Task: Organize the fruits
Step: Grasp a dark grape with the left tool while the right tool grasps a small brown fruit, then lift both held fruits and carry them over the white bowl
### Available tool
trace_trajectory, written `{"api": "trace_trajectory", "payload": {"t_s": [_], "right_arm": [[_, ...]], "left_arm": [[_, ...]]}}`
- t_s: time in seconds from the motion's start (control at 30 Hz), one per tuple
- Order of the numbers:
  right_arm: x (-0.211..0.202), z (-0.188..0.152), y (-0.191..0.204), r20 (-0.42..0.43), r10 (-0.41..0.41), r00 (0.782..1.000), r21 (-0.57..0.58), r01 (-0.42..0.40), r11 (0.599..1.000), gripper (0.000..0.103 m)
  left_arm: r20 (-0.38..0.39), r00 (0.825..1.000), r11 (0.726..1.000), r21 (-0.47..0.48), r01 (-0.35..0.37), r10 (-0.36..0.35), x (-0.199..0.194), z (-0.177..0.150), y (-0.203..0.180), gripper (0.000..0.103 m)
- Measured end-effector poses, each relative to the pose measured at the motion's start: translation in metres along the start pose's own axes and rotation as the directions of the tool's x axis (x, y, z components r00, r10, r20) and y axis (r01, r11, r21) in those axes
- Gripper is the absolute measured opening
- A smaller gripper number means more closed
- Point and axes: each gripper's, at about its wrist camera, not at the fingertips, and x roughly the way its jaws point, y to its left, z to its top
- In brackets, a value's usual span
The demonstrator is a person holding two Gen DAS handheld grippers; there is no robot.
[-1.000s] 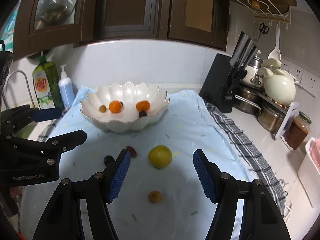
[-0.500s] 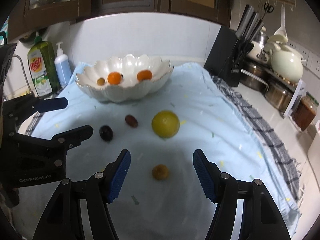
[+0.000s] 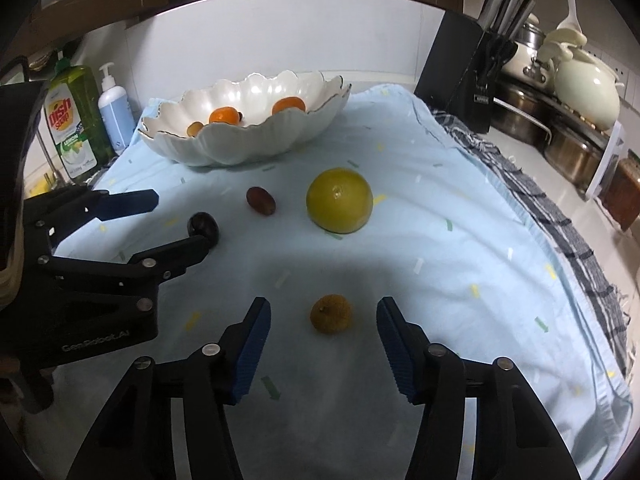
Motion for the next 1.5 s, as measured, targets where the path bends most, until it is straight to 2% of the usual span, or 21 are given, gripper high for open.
{"api": "trace_trajectory", "payload": {"t_s": [0.27, 0.37, 0.7, 0.83, 1.2, 1.5], "right_arm": [[0.008, 0.000, -0.004, -0.034, 0.039, 0.999, 0.037, -0.038, 0.999, 0.048], [0.011, -0.001, -0.005, -0.043, 0.042, 0.998, 0.041, -0.040, 0.998, 0.046], [0.014, 0.000, -0.005, -0.046, 0.016, 0.999, 0.023, -0.015, 1.000, 0.029], [0.014, 0.001, -0.007, -0.043, 0.015, 0.999, 0.027, -0.013, 1.000, 0.025], [0.008, 0.004, -0.009, -0.026, 0.041, 0.999, 0.033, -0.040, 0.999, 0.025], [-0.008, 0.012, -0.008, 0.019, 0.068, 0.997, 0.014, -0.068, 0.998, 0.025]], "left_arm": [[-0.038, 0.999, 0.999, -0.029, 0.014, -0.015, 0.013, 0.001, 0.003, 0.058], [-0.051, 0.998, 0.999, -0.046, 0.021, -0.024, 0.017, 0.003, 0.004, 0.052], [-0.085, 0.995, 0.996, -0.073, 0.044, -0.050, 0.026, 0.003, 0.008, 0.031], [-0.083, 0.996, 0.997, -0.064, 0.040, -0.045, 0.026, 0.004, 0.006, 0.029], [-0.061, 0.998, 0.998, -0.053, 0.020, -0.023, 0.010, 0.003, 0.002, 0.029], [-0.031, 1.000, 0.996, -0.084, 0.000, -0.002, -0.015, 0.005, -0.002, 0.029]]}}
